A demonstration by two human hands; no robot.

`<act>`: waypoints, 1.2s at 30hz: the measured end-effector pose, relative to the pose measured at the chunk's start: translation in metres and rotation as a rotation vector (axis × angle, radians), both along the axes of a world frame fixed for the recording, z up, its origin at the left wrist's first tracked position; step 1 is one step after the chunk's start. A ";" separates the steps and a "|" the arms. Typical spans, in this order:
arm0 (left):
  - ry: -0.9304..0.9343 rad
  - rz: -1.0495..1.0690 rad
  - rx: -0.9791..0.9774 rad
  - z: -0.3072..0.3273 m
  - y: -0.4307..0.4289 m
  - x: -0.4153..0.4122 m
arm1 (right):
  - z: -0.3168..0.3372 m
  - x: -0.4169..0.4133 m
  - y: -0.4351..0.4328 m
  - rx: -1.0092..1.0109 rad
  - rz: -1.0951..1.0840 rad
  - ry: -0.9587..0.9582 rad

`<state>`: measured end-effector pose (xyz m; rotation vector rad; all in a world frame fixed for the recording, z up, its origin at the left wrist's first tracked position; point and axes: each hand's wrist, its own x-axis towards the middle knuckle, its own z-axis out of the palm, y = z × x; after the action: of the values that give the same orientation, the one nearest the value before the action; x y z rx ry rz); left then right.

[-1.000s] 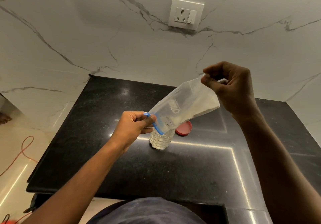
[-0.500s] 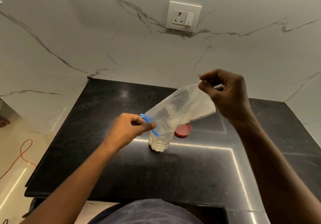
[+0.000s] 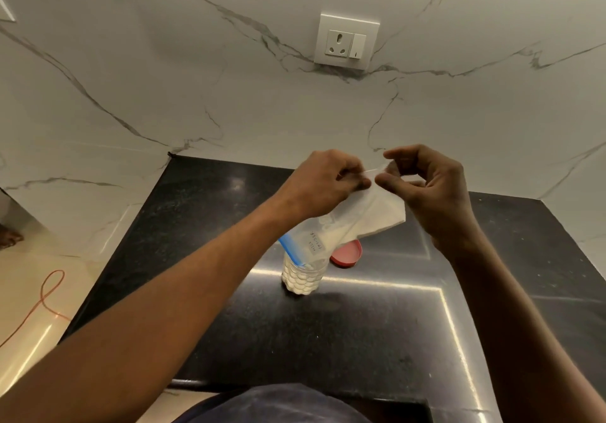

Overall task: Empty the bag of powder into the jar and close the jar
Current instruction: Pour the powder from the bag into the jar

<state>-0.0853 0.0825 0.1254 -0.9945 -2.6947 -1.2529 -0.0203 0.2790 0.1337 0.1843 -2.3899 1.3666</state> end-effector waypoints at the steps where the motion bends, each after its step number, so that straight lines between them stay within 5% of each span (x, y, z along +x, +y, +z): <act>1: 0.011 -0.001 0.017 -0.001 0.001 -0.002 | -0.002 -0.001 0.003 0.011 0.006 -0.033; 7: -0.010 -0.046 0.040 -0.005 -0.005 0.000 | -0.028 -0.007 0.021 -0.001 0.145 -0.351; 17: -0.041 0.016 0.059 -0.005 -0.030 0.009 | -0.045 -0.017 0.026 -0.142 0.126 -0.205; 22: -0.097 0.359 0.333 -0.038 -0.077 0.041 | -0.047 -0.013 0.027 -0.183 0.129 -0.174; 29: -0.511 0.517 0.594 -0.100 -0.090 0.089 | -0.043 -0.009 0.021 -0.179 0.123 -0.129; 36: -0.569 0.521 0.637 -0.107 -0.093 0.095 | -0.043 -0.009 0.022 -0.165 0.102 -0.112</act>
<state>0.0101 -0.0109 0.0186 0.1498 -2.2892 -2.2461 -0.0291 0.3012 0.0908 0.1915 -2.3711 1.6533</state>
